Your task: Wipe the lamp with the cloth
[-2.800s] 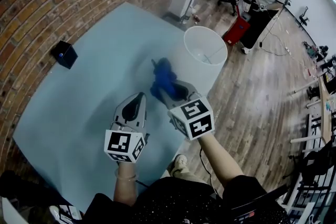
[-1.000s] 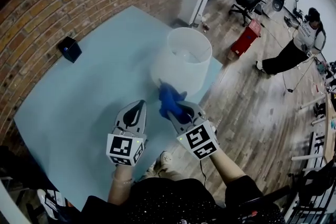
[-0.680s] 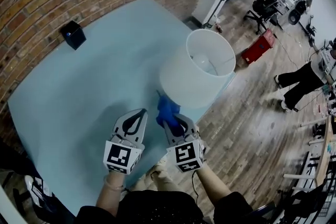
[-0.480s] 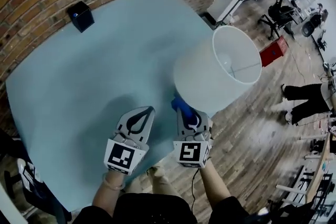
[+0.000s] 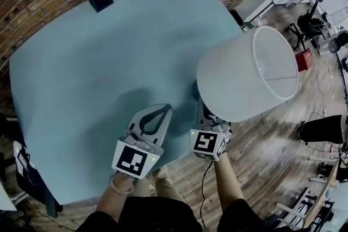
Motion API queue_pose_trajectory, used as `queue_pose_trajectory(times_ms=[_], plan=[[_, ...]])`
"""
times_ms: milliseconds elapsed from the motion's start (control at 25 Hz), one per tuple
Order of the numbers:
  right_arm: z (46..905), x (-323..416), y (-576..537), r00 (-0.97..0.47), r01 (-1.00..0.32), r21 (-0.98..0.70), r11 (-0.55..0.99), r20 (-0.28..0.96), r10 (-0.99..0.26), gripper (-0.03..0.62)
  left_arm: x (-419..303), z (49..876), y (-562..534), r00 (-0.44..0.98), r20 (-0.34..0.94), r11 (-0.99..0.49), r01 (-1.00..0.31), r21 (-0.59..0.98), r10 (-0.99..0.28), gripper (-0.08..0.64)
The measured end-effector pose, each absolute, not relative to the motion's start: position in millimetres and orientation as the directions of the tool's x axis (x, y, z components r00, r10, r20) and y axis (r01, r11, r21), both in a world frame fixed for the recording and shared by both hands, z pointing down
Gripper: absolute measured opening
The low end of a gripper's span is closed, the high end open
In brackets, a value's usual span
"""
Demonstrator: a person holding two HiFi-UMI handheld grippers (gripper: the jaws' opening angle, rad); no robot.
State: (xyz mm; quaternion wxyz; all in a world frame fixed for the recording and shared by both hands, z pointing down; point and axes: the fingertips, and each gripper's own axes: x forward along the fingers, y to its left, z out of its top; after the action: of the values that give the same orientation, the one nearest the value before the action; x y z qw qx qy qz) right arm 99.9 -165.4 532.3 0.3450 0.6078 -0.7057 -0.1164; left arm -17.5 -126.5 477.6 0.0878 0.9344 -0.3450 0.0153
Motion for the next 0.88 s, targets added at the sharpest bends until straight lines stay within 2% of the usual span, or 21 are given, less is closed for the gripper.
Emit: queue_pose_trajectory(times_ms=[320,560,880], plan=[[586.2,102.0,-161.3,-0.120,-0.830,0.414,0.374,0.522,-0.845,0.095,-14.4,487.5,-123.3,0.750,0.109,-0.735,-0.662,0.146,-0.653,0.009],[600.1,101.2,-146.3,-0.196,-0.827,0.337,0.450,0.577,-0.793,0.096,-4.4,495.9,-113.1,0.741,0.104,-0.725,-0.671,0.155,-0.663,0.009],[549.3,129.4,-100.1,-0.282,-0.839,0.336,0.429,0.405,-0.870,0.095,17.4,504.3,-88.2,0.672,0.124,-0.648,-0.738,0.187,-0.730,0.009]])
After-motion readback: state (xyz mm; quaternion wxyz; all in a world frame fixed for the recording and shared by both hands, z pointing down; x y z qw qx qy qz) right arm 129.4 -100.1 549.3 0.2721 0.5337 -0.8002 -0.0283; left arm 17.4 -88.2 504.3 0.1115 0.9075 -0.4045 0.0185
